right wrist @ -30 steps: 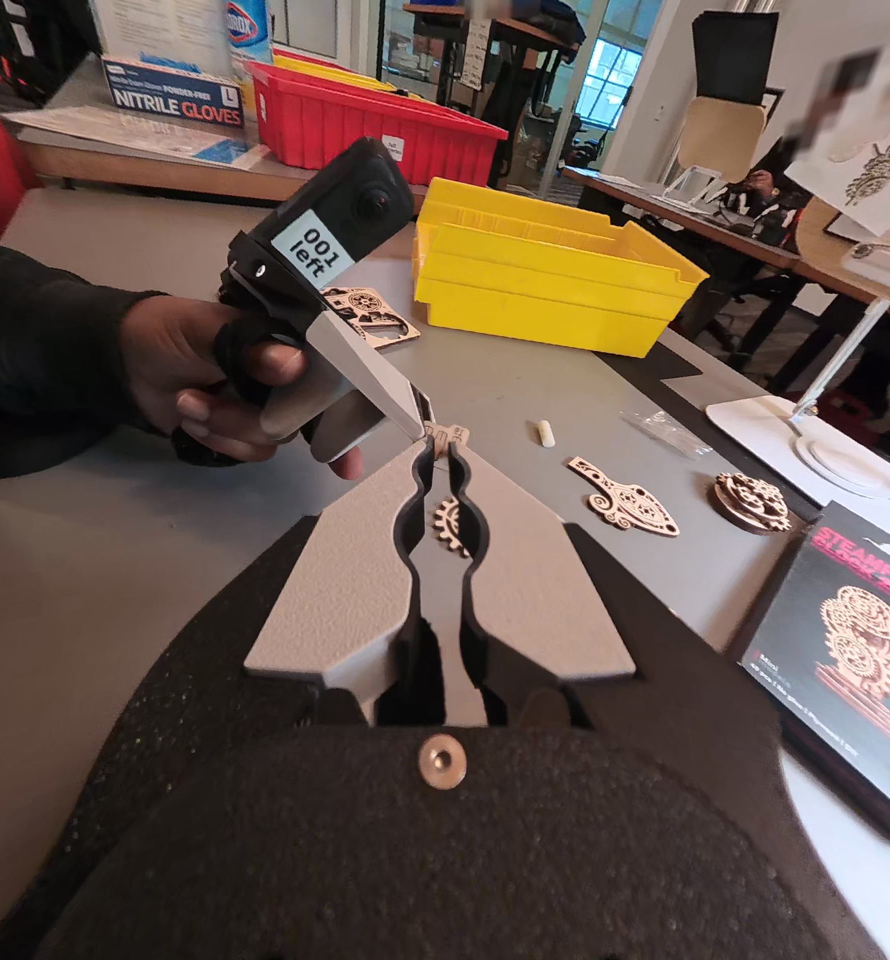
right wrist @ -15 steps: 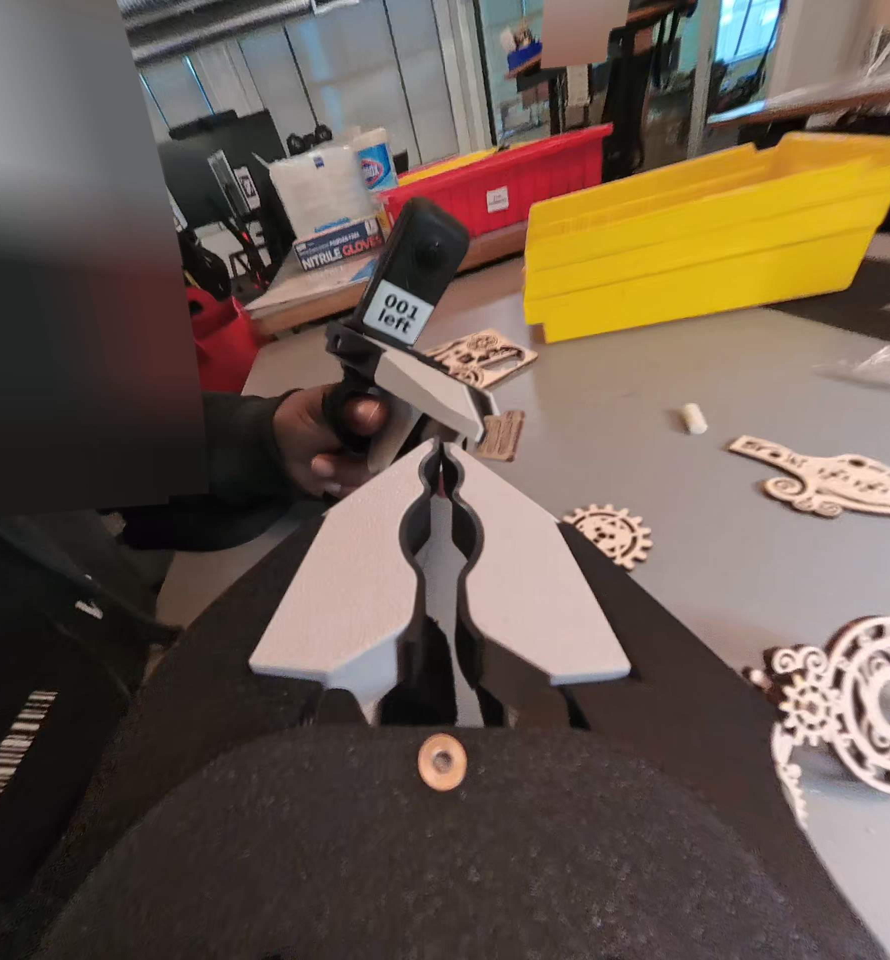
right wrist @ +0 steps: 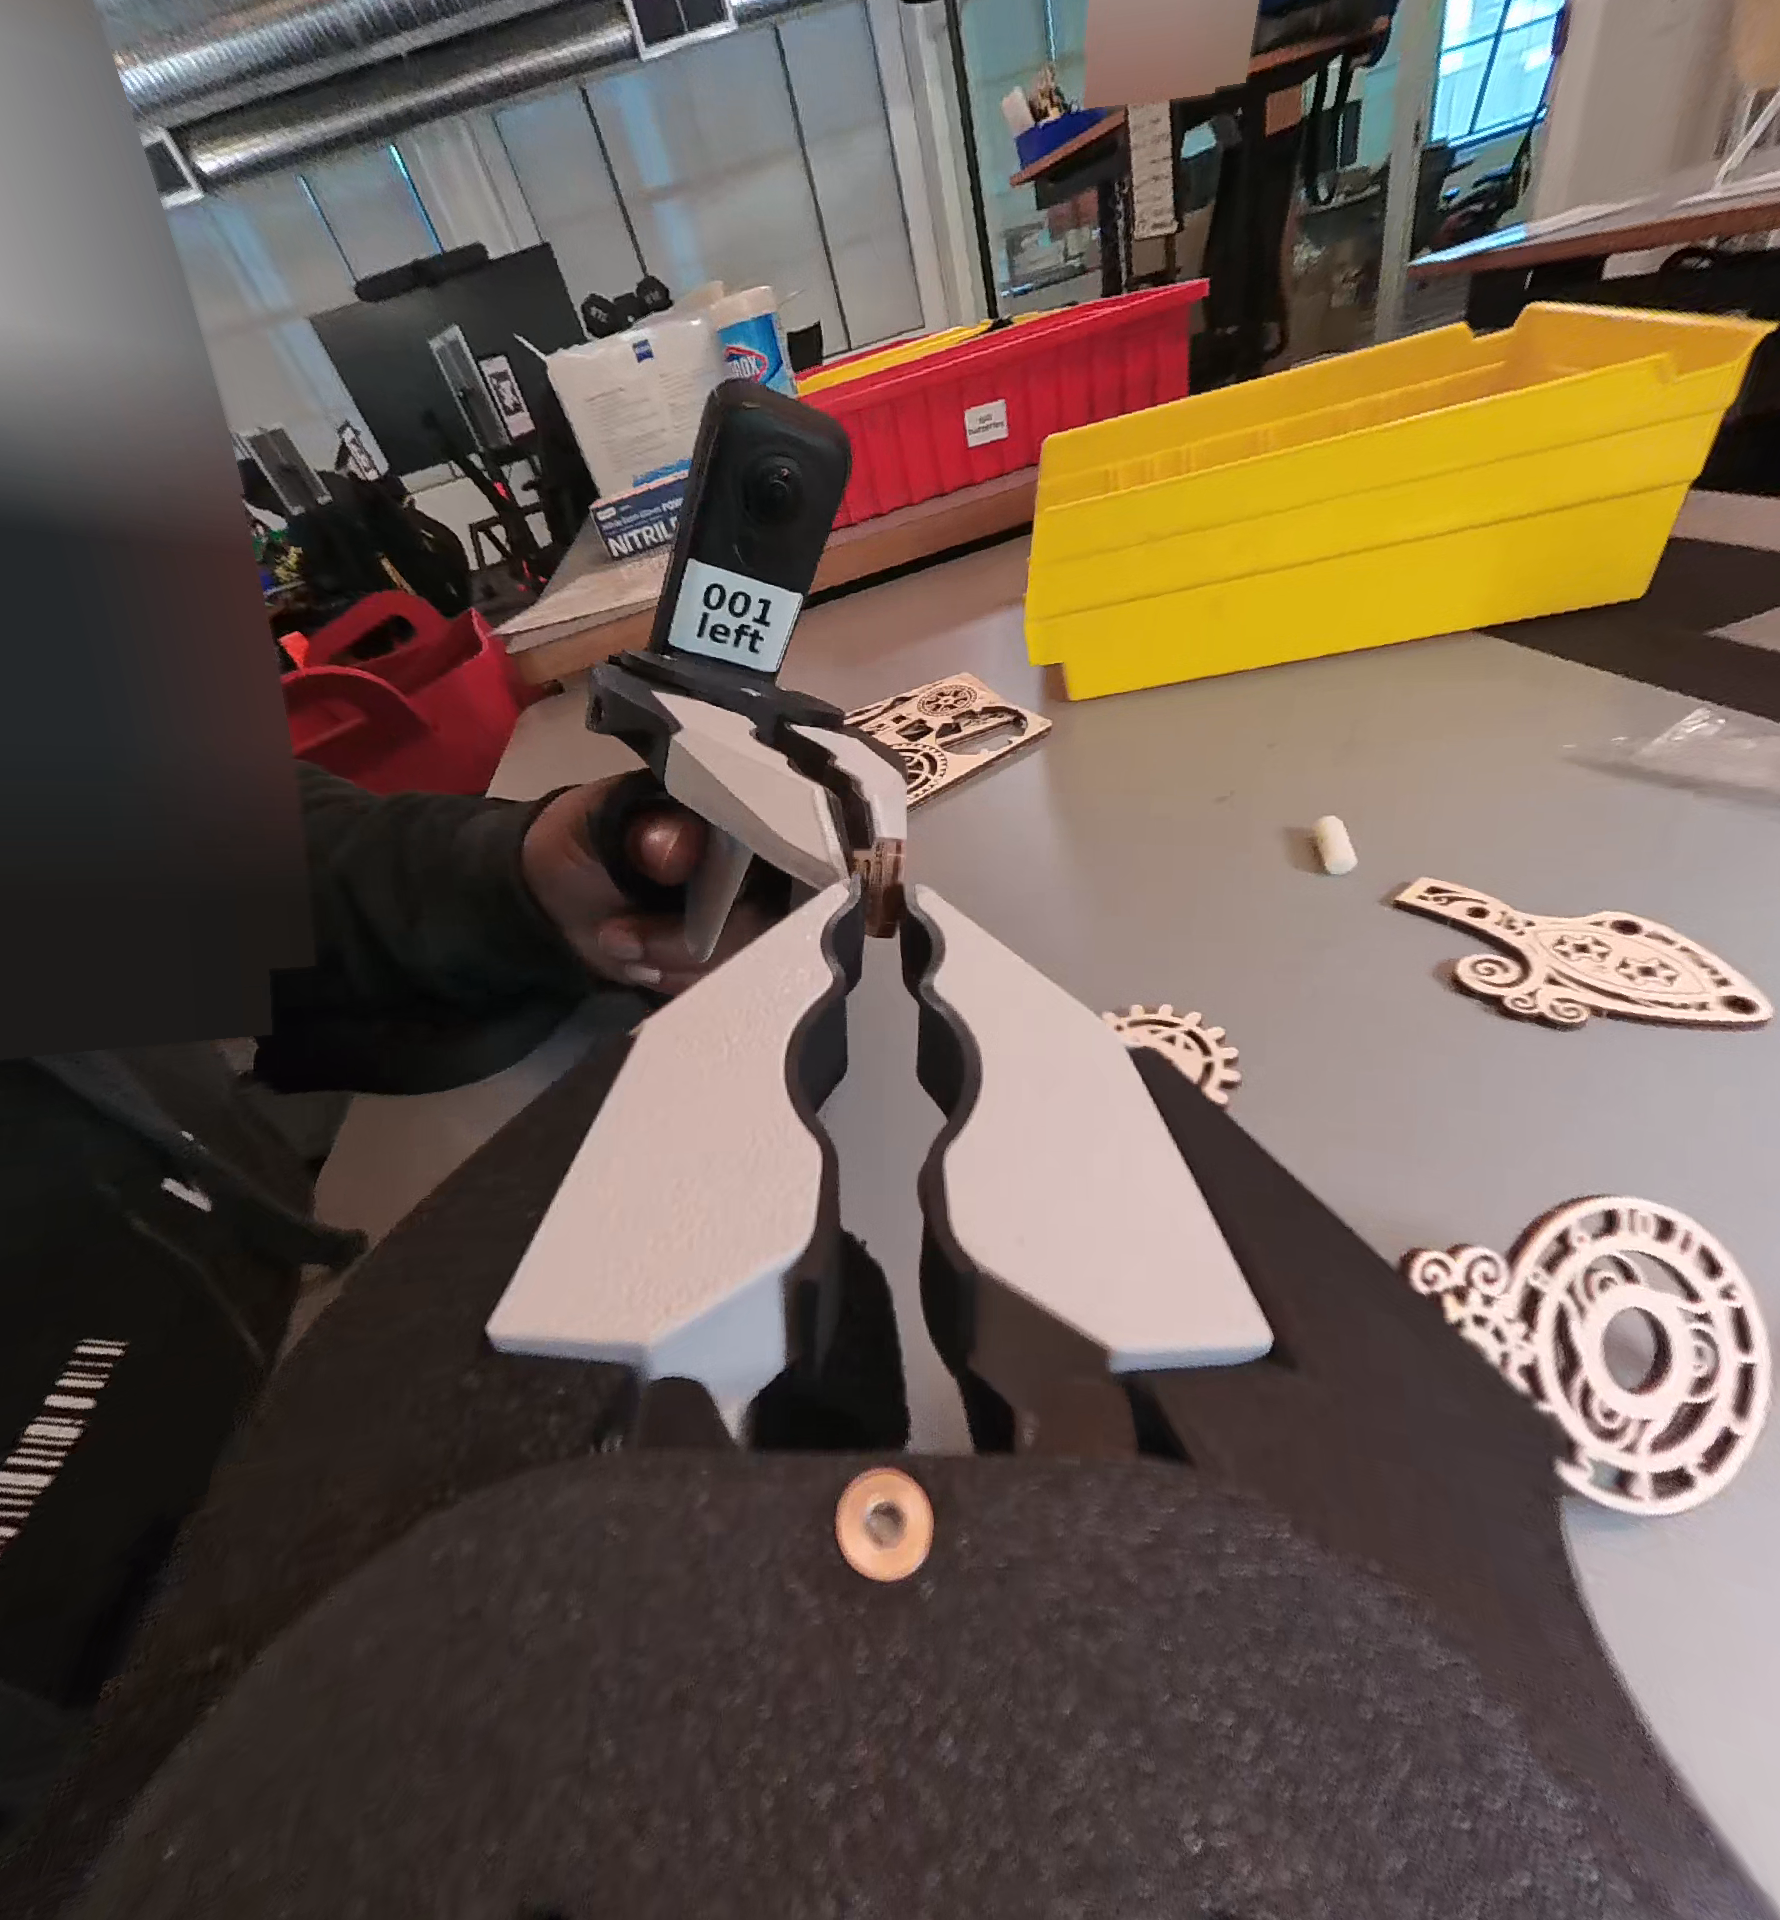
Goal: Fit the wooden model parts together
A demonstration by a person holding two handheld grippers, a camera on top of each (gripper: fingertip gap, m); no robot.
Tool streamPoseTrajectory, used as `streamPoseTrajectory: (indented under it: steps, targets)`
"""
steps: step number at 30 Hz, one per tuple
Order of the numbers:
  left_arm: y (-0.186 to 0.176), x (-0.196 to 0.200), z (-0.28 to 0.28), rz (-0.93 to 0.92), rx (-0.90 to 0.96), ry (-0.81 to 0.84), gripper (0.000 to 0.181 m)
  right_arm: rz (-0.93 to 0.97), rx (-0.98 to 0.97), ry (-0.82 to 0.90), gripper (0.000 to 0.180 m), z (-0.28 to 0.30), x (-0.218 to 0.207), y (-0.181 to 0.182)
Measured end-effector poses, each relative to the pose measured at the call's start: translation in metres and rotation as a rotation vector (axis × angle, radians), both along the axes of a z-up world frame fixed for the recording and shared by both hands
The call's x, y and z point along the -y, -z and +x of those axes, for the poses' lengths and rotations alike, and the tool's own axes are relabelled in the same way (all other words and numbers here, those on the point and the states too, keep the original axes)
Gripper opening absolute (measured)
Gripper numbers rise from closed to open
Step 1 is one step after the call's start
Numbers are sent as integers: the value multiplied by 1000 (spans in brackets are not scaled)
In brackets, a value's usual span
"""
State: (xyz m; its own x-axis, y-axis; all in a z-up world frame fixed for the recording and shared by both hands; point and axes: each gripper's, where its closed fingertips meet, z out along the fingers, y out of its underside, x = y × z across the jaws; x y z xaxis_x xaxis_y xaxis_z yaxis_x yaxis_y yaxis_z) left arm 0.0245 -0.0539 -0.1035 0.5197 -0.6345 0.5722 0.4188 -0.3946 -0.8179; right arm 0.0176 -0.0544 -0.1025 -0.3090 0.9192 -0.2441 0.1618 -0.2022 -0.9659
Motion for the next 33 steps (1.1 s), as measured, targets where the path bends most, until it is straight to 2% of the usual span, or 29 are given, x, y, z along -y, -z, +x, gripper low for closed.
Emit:
streamPoseTrajectory:
  steps: [5, 9, 11, 13, 16, 23, 26, 30, 33]
  targets:
    - [8, -6, -14, -16, -72, -75, 0, 266, -48, 92, 1, 2, -7, -5]
    - [4, -9, -30, -15, -61, -135, 17, 465, -8, 88, 1, 6, -7, 2]
    - [5, -10, -34, -23, -66, -146, 22, 586, 73, 60, 22, 7, -5, 21]
    - [5, -11, -36, -25, -68, -151, 23, 652, 117, 31, 35, 9, -3, 32]
    - [6, -11, -35, -32, -69, -144, 24, 645, 154, -9, 38, 10, 1, 40]
    - [15, -14, -44, -79, -125, -165, 23, 626, 274, -21, 33, 11, -3, 62]
    - [30, -11, -55, -150, -285, -147, 23, 620, 304, -13, 31, 9, -5, 67]
    - [70, -2, -66, -282, -620, -119, 28, 570, 281, 6, 27, 6, -7, 60]
    - [97, 1, -62, -350, -760, -87, 30, 519, 270, 2, 26, 6, -5, 56]
